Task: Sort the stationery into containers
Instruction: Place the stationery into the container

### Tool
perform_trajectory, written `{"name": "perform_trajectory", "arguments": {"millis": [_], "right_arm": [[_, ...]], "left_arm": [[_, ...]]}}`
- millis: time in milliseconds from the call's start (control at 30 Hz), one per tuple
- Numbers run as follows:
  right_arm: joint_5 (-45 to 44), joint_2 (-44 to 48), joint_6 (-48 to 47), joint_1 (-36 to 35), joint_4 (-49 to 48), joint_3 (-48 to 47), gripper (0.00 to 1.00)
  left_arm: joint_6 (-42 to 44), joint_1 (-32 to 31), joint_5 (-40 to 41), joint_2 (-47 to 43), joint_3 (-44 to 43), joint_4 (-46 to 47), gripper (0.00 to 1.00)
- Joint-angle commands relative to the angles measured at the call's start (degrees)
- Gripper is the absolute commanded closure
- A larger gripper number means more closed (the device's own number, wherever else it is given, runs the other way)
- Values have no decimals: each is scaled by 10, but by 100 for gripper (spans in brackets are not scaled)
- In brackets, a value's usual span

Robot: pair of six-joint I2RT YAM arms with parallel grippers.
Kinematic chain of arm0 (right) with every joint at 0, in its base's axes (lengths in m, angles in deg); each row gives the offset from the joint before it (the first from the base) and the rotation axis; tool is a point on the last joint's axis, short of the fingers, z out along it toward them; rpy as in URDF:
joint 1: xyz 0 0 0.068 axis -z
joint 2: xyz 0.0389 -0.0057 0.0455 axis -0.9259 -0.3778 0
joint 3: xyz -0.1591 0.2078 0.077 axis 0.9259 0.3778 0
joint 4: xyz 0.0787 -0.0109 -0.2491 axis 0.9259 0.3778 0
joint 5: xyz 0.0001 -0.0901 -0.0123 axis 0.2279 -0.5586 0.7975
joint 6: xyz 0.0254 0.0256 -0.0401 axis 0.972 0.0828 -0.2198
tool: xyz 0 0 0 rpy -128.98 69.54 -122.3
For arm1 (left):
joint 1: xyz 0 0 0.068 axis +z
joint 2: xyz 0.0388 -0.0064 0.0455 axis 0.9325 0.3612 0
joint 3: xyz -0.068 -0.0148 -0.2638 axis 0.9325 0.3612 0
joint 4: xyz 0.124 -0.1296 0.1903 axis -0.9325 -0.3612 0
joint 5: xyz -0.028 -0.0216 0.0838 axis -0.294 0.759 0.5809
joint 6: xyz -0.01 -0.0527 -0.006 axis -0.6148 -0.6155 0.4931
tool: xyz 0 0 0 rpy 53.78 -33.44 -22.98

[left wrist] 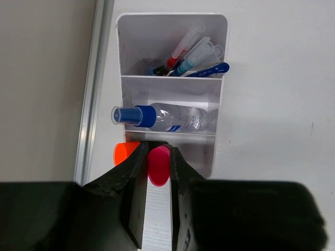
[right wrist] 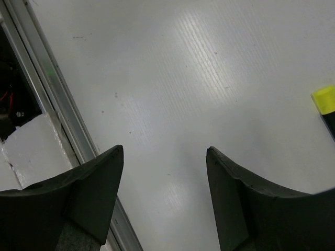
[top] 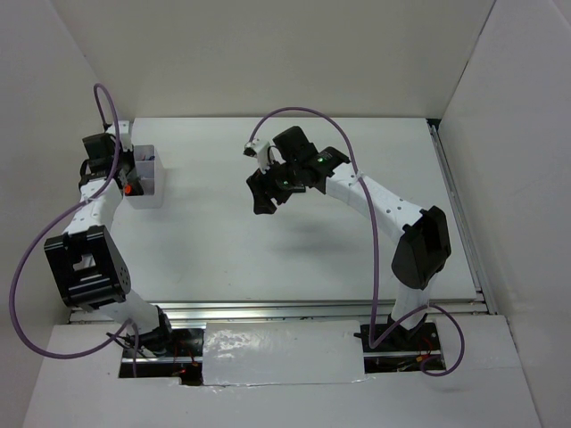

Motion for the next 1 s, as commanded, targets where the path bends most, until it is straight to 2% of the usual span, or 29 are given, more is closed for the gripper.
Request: {"name": "perform_trajectory", "arguments": {"millis": [0, 267, 733, 967], "right_arm": [[10, 2, 2, 4, -6, -22, 29], [11, -2, 2, 5, -2, -24, 29], [14, -10, 0, 4, 4, -31, 29], [15, -11, 0, 4, 6, -35, 29]], "left_arm": [[13, 7, -15, 9, 7, 34, 85], [10, 13, -24, 24, 7, 36, 83], [4, 15, -21, 43, 2, 36, 69], [-2, 17, -18, 50, 1, 32, 67]]}}
